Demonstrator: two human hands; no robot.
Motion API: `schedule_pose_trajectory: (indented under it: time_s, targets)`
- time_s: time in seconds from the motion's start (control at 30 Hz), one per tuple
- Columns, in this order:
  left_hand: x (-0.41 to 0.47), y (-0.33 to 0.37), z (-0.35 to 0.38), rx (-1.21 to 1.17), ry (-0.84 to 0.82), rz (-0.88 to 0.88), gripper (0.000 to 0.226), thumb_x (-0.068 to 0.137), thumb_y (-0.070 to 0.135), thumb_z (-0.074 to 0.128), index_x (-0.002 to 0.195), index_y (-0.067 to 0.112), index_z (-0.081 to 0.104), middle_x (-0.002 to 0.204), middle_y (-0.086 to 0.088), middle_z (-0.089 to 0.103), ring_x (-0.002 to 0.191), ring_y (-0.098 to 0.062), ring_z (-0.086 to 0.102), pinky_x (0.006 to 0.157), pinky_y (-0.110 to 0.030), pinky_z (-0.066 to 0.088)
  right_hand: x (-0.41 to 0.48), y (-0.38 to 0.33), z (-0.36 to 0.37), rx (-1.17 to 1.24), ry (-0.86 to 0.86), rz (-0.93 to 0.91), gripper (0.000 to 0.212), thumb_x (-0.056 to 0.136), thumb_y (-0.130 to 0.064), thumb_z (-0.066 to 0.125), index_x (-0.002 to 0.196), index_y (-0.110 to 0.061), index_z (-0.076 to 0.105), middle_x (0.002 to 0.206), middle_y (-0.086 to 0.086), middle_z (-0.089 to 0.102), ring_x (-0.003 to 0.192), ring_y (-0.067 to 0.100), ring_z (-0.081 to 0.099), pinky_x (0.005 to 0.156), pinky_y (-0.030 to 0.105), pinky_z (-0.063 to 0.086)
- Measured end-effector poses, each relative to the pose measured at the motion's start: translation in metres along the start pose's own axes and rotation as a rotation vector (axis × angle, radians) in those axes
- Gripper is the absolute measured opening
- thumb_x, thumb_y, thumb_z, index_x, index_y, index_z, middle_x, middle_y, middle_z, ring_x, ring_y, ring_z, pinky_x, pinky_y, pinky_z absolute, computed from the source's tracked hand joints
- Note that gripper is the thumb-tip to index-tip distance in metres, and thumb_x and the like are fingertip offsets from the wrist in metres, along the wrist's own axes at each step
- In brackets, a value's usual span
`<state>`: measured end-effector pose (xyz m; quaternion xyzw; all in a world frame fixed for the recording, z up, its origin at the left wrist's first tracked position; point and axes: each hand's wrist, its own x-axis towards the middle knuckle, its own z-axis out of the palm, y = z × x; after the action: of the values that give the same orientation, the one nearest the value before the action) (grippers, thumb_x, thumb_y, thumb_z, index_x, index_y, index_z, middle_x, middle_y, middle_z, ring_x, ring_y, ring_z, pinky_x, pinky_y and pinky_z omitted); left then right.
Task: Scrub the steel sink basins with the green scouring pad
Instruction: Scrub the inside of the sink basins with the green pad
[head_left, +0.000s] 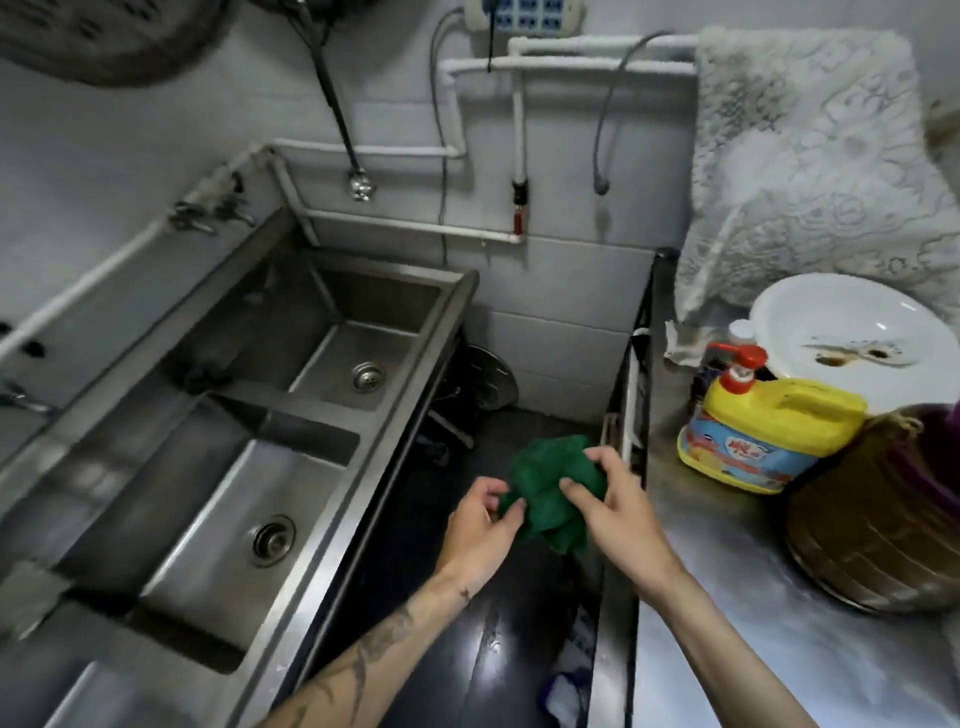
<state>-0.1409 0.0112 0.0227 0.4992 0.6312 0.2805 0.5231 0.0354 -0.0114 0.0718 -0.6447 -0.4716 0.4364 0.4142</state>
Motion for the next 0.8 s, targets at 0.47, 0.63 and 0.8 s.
schedule_pose_trajectory:
  time_s: [0.47,0.63,0.8]
  targets:
    - [-0.207,-0.130,-0.336,-0.707,0.716,0.019,0.026,0.102,0.013,0.066,0.122,-0.001,0.057,0.118,-0.018,0.076,0.108,-0.022,0.075,0.092,-0.030,0.062,-0.144,-0.115,0.365,0.036,-0.808,-0.154,0.024,0.092,-0.006,0.073,0.110,-0.019,0.062,0.103,-0.002,0.076,0.098,0.014,0.073,0.085,0.031,0.061]
    - [-0.274,-0.203,-0.406,-0.714,0.865,0.057,0.026,0.101,0.002,0.065,0.125,0.003,0.055,0.114,-0.008,0.076,0.100,-0.012,0.076,0.084,-0.023,0.060,-0.214,-0.107,0.465,0.175,-0.938,0.077,0.032,0.084,0.015,0.068,0.108,-0.005,0.062,0.103,0.013,0.074,0.097,0.021,0.071,0.082,0.027,0.059]
    - [-0.320,-0.263,-0.429,-0.618,0.935,-0.035,0.029,0.100,0.008,0.069,0.125,0.015,0.055,0.121,-0.012,0.073,0.111,-0.024,0.073,0.094,-0.039,0.062,-0.257,-0.084,0.526,0.293,-1.058,0.435,0.043,0.080,0.020,0.056,0.115,-0.004,0.057,0.106,0.021,0.071,0.095,0.028,0.073,0.081,0.036,0.060]
